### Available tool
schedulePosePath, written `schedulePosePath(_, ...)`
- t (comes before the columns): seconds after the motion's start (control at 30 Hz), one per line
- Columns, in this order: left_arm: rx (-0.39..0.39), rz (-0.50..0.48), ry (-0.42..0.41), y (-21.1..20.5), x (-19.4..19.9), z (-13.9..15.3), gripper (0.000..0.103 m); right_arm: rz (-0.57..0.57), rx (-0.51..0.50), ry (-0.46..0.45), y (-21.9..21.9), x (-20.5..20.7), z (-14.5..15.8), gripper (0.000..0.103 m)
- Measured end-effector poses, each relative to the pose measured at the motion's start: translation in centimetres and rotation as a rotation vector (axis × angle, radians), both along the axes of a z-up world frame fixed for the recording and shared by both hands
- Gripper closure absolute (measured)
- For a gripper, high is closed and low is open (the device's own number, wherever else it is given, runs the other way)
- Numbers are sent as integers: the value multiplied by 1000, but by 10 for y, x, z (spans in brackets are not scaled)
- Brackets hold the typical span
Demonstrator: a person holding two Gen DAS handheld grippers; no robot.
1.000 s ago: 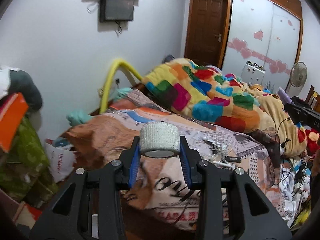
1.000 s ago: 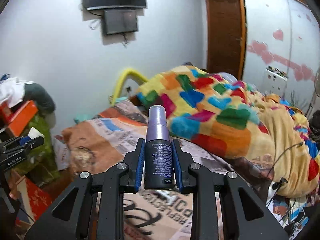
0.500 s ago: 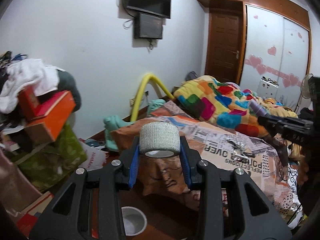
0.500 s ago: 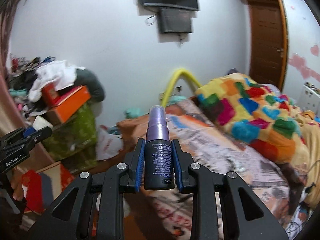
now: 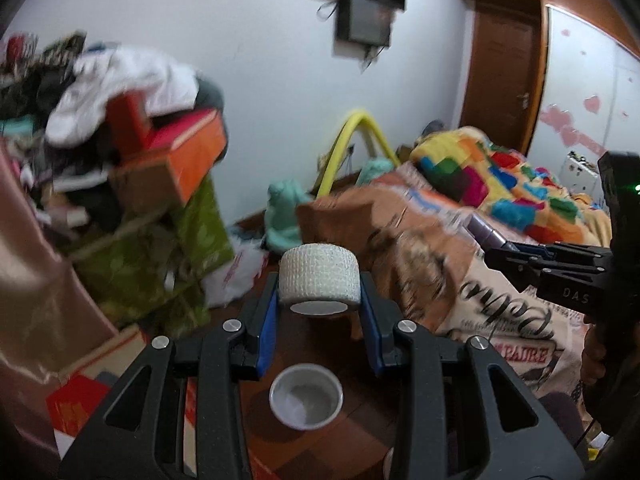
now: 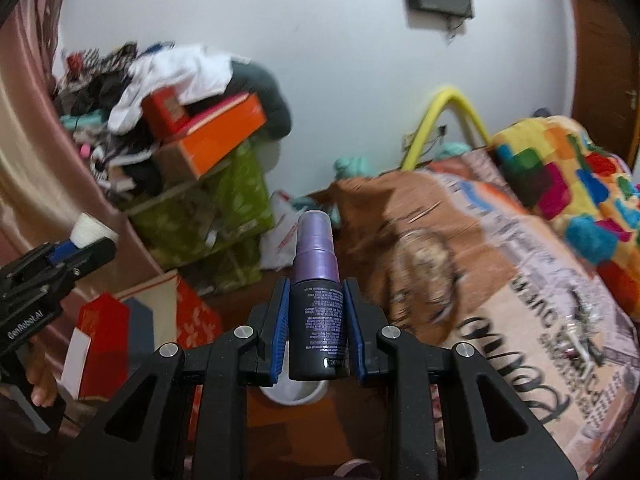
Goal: Collect trash
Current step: 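Carry the tape roll and spray bottle with both grippers over the white bin, then open both grippers to drop the tape roll and spray bottle into the bin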
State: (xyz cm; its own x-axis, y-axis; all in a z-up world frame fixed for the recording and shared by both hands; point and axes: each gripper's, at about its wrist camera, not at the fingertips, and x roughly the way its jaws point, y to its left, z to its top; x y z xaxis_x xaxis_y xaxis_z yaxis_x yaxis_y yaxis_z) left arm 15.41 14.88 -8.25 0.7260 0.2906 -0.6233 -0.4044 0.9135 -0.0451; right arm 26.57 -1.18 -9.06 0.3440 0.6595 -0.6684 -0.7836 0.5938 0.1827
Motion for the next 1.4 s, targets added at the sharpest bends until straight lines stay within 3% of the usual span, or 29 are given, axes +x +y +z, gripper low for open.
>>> schedulePosePath(0.23,-83,35,147,37,6,-70,67,72,-87,87,49,-8,-49,79)
schedulePosePath(0.63,-339,87,374,74,30,-205,67,128,-281,230,100,0,-145,79)
schedulePosePath(0.83,-437,117,457,84,37,-256,67,168,-337,282,118,0,-179,79)
schedulePosePath(1.07,-504,118,531,94,45,-293,67,202,-381,335,142,4,-211,79)
schedulePosePath(1.3,-547,125,514,102,54,-298,67,248,-340,372,153,10,-211,79)
schedulePosePath(1.4,-559,122,502,103,58,-294,62,248,-352,348,155,10,-207,72)
